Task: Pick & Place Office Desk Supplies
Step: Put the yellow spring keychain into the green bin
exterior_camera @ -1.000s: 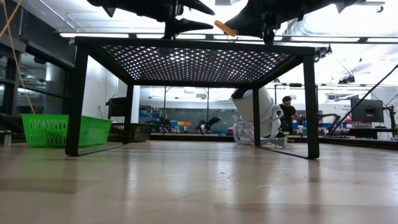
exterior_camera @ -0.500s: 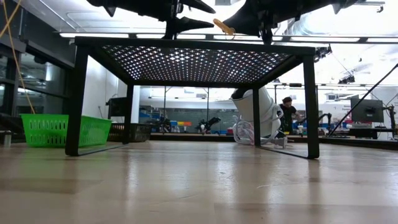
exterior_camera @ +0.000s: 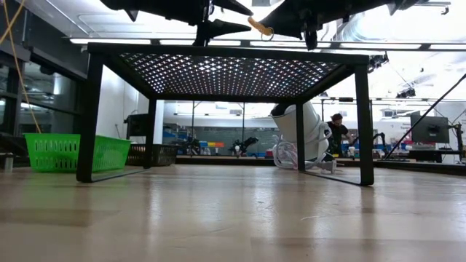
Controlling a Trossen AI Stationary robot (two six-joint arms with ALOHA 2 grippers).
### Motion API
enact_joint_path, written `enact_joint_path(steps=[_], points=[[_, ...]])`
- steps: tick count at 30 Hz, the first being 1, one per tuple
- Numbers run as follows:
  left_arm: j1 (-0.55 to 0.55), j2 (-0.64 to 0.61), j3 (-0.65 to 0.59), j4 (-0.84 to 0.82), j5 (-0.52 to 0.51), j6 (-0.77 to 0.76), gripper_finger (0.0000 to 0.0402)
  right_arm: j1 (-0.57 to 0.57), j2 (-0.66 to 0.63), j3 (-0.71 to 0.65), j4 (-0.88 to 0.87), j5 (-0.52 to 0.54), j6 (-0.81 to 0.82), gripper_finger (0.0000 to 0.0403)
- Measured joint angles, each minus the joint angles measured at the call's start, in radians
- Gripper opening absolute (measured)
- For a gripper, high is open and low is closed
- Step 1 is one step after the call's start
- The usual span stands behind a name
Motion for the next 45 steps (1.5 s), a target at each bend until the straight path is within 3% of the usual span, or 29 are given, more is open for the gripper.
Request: enact_joint_path(steps=[27,41,45], points=[[0.01,0.048,0.0,0.023,-0.019,-0.001,0.0104,-0.033,0.029,0.0,0.036,0.002,-0.006,0.0026],[0.017,0.064,-0.001,0.029,0.008,-0.001,0.0104,-0.033,0.076,0.0,0.068,0.007,-0.01,0.0026],[0.017,0.064,-0.001,0.019,0.066,0.0,0.0104,-0.033,0.077,0.0,0.074,0.006,-0.014,0.0026]])
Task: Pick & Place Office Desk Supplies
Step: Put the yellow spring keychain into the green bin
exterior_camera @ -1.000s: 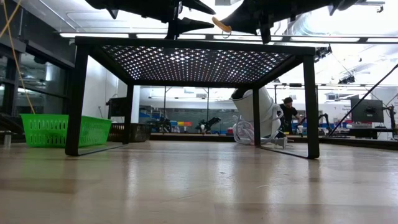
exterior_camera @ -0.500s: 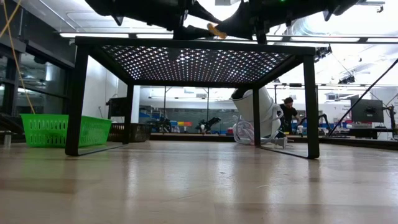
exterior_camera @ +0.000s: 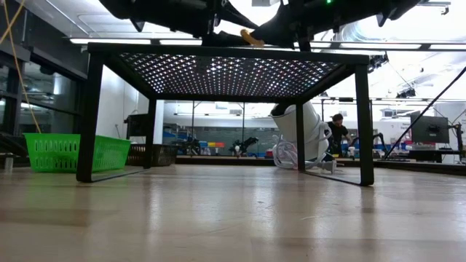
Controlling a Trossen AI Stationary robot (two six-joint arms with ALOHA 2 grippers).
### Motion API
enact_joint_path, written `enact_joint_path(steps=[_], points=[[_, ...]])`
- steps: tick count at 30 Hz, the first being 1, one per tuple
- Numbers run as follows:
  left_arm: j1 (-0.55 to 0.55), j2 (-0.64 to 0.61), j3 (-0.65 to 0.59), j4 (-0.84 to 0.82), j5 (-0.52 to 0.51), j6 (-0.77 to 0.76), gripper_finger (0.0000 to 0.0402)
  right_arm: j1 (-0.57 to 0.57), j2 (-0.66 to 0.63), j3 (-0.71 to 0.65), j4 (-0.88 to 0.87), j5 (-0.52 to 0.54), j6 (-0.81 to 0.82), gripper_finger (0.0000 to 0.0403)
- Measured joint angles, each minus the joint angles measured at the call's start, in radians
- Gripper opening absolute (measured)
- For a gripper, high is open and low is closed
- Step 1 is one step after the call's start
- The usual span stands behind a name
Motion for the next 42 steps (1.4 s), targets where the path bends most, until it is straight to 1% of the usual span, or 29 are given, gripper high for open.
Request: enact_joint_path(steps=[8,18,22,27,31,39,42], points=[[-0.004,0.0,0.0,-0.019,0.039,0.002,0.0104,0.0,0.0,0.0,0.001,0.0,0.0,0.0026],[-0.001,0.0,0.0,-0.023,0.037,0.001,0.0104,0.0,0.0,0.0,0.001,-0.004,0.002,0.0026],[0.0,0.0,0.0,-0.023,0.015,-0.001,0.0104,0.0,0.0,0.0,0.0,-0.005,0.003,0.0026],[0.0,0.0,0.0,-0.023,0.01,-0.001,0.0102,0.0,0.0,0.0,0.0,-0.007,0.003,0.0026],[0.0,0.0,0.0,-0.024,0.01,-0.001,0.0087,0.0,0.0,0.0,0.001,-0.008,0.003,0.0026],[0.0,0.0,0.0,-0.024,0.01,-0.001,0.003,0.0,0.0,0.0,0.001,-0.008,0.004,0.0026],[0.0,0.0,0.0,-0.025,0.01,-0.001,0.0022,0.0,0.0,0.0,0.0,-0.008,0.004,0.0026]])
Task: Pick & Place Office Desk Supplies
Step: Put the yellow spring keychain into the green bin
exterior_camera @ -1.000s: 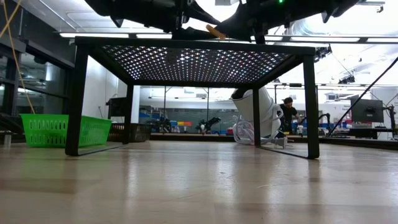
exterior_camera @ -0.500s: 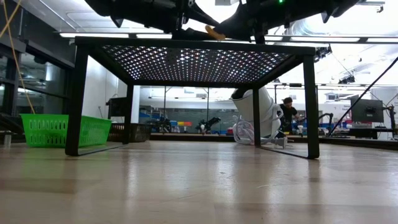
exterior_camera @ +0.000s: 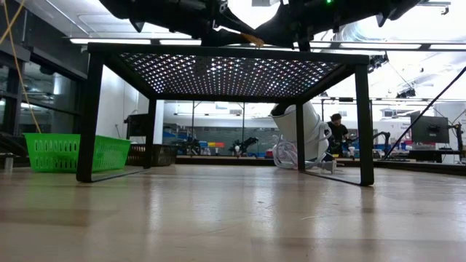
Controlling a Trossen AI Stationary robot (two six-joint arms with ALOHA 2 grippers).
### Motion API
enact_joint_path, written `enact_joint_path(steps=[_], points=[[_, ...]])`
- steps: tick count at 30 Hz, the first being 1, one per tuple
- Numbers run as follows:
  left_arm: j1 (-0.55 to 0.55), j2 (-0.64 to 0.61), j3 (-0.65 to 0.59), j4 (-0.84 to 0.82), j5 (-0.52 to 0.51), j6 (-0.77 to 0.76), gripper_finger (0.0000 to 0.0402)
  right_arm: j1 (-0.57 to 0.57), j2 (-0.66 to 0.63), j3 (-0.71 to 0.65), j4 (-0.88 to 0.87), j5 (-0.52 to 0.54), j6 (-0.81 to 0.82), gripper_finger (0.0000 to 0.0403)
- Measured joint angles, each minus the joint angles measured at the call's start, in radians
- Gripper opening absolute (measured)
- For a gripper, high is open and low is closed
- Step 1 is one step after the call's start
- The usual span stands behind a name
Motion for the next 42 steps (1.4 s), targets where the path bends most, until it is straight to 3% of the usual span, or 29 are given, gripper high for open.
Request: enact_joint_path(steps=[11,25,34,42], points=[[0.0,0.0,0.0,-0.003,0.0,0.0,0.0023,0.0,0.0,0.0,0.0,-0.006,0.0,0.0033],[0.001,-0.001,0.0,-0.012,0.042,0.002,0.0023,0.0,0.0,0.0,-0.001,-0.002,0.011,0.0113],[0.037,-0.028,0.001,-0.169,0.044,0.022,0.0023,0.001,0.0,0.0,-0.045,0.001,0.011,0.0127],[0.068,-0.179,0.001,-0.313,0.038,0.074,0.0023,0.001,0.0,0.0,-0.061,-0.025,0.03,0.0128]])
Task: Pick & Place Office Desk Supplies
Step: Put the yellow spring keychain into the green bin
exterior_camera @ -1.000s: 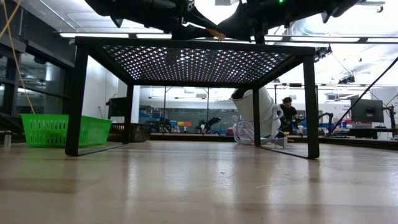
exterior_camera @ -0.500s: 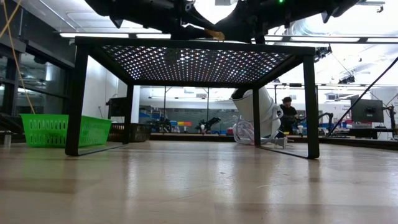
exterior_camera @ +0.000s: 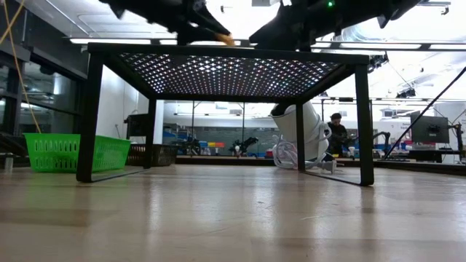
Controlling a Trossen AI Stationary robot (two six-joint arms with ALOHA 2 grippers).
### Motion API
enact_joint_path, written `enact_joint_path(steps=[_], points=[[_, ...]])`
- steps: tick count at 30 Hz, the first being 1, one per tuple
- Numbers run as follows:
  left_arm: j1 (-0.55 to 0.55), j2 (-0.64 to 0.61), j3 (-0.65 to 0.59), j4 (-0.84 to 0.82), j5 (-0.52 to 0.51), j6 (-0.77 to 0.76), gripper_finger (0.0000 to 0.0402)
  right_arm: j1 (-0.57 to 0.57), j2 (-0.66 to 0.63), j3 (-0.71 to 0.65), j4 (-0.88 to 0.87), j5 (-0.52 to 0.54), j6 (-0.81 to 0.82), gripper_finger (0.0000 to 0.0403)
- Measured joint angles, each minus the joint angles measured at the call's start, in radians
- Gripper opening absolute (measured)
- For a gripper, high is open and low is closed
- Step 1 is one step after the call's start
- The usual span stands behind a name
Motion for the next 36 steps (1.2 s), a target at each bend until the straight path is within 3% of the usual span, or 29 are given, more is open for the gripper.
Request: enact_joint_path(steps=[5,16,24,36], points=[[0.0,-0.119,0.0,-0.218,-0.119,0.024,0.0023,0.0,0.0,0.0,-0.005,-0.043,0.001,0.0125],[-0.005,-0.346,0.0,-0.63,-0.265,-0.043,0.0023,0.0,0.0,0.0,-0.007,-0.058,0.032,0.0125],[-0.006,-0.365,0.0,-0.708,-0.285,-0.054,0.0023,0.0,0.0,0.0,-0.007,-0.058,0.034,0.0125],[-0.063,-0.363,-0.052,-0.981,-0.337,-0.131,0.0023,0.0,0.0,0.0,-0.048,-0.083,0.055,0.0125]])
